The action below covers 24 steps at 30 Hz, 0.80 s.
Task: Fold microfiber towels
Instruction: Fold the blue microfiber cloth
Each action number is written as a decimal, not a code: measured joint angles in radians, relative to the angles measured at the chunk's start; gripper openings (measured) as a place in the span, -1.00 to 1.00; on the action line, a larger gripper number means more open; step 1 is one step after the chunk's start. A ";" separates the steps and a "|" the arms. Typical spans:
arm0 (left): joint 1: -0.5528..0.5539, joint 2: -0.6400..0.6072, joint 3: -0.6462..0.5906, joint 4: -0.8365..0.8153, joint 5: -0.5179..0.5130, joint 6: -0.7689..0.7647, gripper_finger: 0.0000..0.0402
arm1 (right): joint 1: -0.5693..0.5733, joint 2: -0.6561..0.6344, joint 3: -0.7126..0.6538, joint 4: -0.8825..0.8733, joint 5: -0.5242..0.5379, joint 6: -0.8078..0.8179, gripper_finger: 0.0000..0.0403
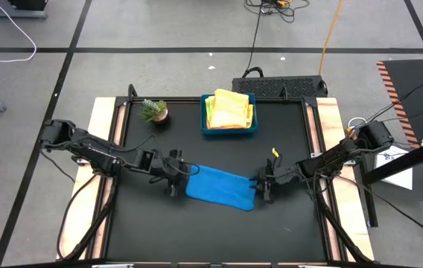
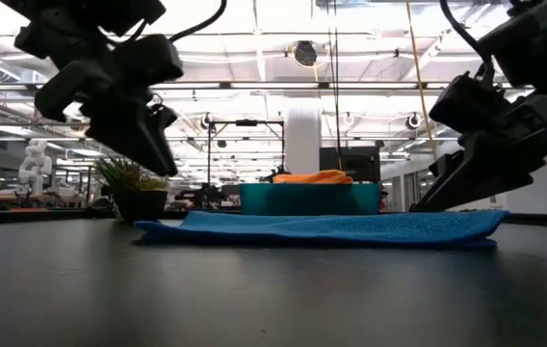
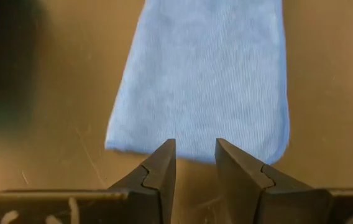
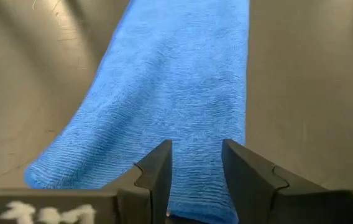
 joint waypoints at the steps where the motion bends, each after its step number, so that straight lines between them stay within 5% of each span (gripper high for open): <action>1: 0.000 0.000 -0.008 0.000 0.000 -0.003 -0.43 | -0.002 0.000 0.000 0.000 0.000 -0.001 -0.35; 24: -0.019 0.000 -0.079 0.087 -0.014 -0.094 -0.43 | -0.045 0.000 0.000 0.029 0.000 -0.013 -0.36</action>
